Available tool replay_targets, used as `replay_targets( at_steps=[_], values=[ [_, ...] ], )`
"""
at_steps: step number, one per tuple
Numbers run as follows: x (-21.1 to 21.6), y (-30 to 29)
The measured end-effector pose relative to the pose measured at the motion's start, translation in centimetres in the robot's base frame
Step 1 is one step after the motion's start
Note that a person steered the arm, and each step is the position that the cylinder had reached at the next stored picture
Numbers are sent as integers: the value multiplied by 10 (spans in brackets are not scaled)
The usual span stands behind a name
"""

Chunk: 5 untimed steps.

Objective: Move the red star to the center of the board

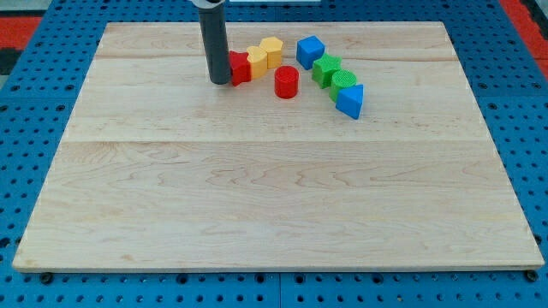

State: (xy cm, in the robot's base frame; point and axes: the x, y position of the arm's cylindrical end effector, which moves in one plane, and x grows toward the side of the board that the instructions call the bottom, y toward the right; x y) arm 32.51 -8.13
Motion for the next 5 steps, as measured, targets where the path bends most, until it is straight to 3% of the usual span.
replay_targets(
  at_steps=[4,5],
  values=[
    [11,6],
    [9,-53]
  ],
)
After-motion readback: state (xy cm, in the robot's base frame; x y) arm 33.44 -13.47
